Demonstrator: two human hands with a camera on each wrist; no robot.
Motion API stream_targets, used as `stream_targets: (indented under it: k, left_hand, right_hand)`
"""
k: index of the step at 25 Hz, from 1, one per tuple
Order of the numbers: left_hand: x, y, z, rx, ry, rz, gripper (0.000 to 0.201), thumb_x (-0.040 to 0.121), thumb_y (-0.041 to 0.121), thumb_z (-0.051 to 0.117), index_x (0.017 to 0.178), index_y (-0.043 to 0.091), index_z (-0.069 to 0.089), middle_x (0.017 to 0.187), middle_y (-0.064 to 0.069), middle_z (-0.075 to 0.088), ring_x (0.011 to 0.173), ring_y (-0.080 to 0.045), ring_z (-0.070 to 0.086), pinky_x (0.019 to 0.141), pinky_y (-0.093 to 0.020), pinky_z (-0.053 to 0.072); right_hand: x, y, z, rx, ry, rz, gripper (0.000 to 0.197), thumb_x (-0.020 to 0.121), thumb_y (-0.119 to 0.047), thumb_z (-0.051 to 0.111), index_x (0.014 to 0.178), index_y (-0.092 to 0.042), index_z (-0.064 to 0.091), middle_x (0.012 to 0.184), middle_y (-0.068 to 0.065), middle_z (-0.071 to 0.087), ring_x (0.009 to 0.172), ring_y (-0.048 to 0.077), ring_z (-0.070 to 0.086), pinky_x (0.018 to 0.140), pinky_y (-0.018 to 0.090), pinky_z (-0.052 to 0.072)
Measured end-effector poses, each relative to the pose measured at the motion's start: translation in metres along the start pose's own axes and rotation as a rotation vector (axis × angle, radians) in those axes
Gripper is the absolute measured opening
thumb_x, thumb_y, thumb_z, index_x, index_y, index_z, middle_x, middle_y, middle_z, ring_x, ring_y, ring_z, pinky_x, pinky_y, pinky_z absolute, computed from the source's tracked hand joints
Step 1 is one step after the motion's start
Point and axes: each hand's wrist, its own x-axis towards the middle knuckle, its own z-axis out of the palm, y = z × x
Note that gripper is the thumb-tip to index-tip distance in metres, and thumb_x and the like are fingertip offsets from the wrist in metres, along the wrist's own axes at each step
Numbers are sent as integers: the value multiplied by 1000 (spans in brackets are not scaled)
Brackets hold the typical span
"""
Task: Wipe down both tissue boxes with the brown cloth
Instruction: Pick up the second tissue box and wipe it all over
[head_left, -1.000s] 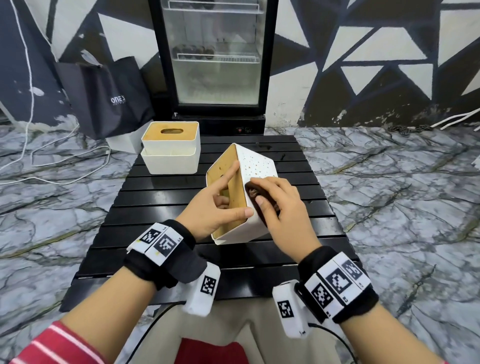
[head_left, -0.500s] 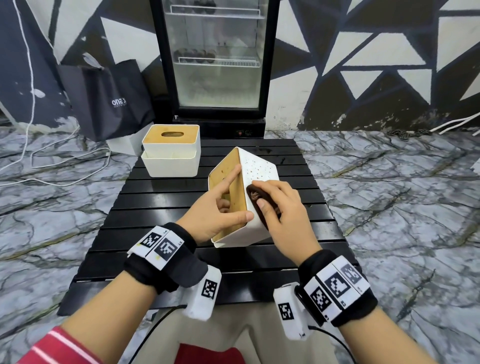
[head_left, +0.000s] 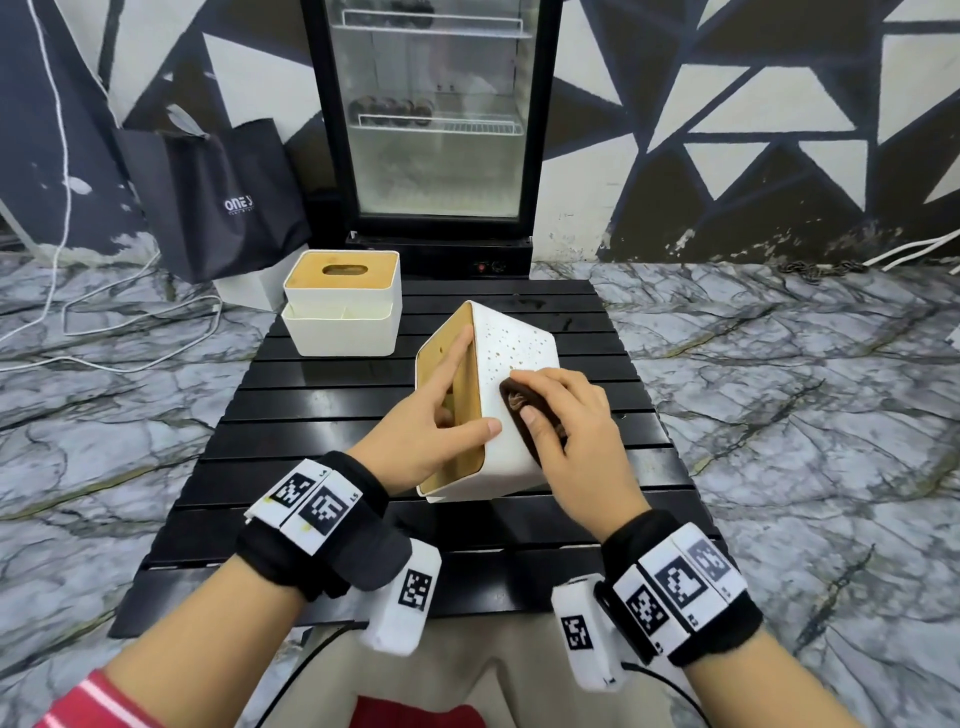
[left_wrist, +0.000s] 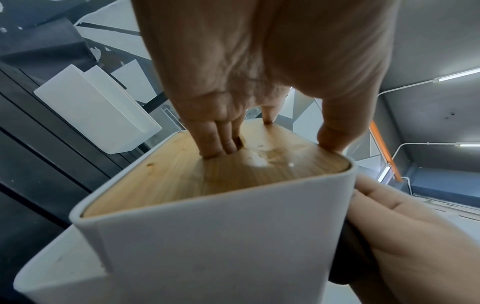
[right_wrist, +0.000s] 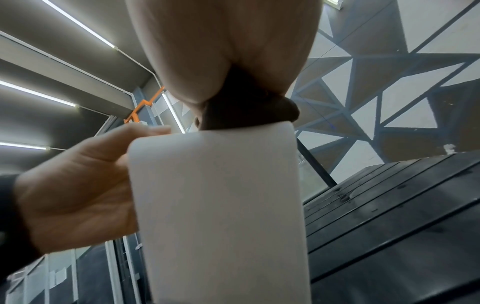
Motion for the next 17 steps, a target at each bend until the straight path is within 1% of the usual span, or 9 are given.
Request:
stream_targets:
  k: [2, 4, 7, 9, 10, 12, 14, 17]
  left_hand:
    - [-2, 0, -1, -18, 11, -4, 89, 61, 52, 64, 128, 69, 9, 132, 19, 48, 111, -18, 58, 102, -34, 45]
    - [-4, 1, 0, -27, 12, -10, 88, 59, 53, 64, 126, 71, 10, 130, 16, 50, 106, -19, 61, 99, -32, 46]
    - [-6, 5, 0, -24, -5, -21, 87, 57, 54, 64, 123, 73, 10, 126, 21, 50, 101, -17, 63, 96, -29, 48]
    - [-6, 7, 2, -20, -18, -28, 88, 57, 55, 64, 123, 72, 9, 123, 22, 50, 101, -18, 62, 95, -26, 48]
    - [-6, 7, 2, -16, -21, -33, 88, 57, 55, 64, 123, 72, 9, 124, 21, 50, 102, -19, 62, 96, -27, 48]
    - [-6, 7, 1, -14, -13, -39, 87, 57, 55, 64, 122, 73, 9, 127, 15, 50, 103, -23, 62, 98, -32, 47]
    - [-6, 7, 1, -15, -5, -42, 87, 57, 55, 64, 122, 74, 10, 128, 14, 50, 103, -25, 61, 98, -36, 47]
    - [-8, 8, 3, 5, -12, -42, 88, 57, 55, 64, 124, 74, 10, 127, 12, 52, 99, -26, 61, 97, -37, 48]
  right_hand:
    - [4, 5, -1, -5, 17, 23, 33, 89, -23, 44, 120, -24, 56, 111, -15, 47, 106, 14, 40, 91, 0, 22]
    - [0, 7, -2, -19, 33, 42, 35, 88, -23, 43, 121, -23, 55, 113, -13, 48, 106, 15, 40, 90, 0, 21]
    - [-6, 4, 0, -23, 39, 40, 36, 88, -22, 43, 122, -21, 55, 114, -12, 47, 106, 15, 39, 91, -1, 20]
    - [0, 4, 0, -24, 30, 37, 36, 88, -23, 42, 122, -21, 55, 114, -11, 47, 106, 14, 39, 91, -1, 20]
    - [5, 6, -1, -19, 31, 45, 36, 88, -24, 42, 121, -21, 55, 115, -10, 48, 107, 14, 39, 90, 0, 21]
    - [11, 9, -3, -18, 44, 58, 36, 88, -24, 42, 121, -21, 55, 117, -6, 51, 107, 15, 39, 89, 1, 22]
    - [8, 10, -4, -25, 52, 67, 34, 89, -20, 44, 122, -20, 54, 119, -2, 51, 107, 16, 38, 88, 6, 23]
    - [10, 7, -3, -32, 53, 50, 34, 89, -19, 44, 122, -19, 55, 118, -2, 51, 107, 16, 38, 90, 14, 24]
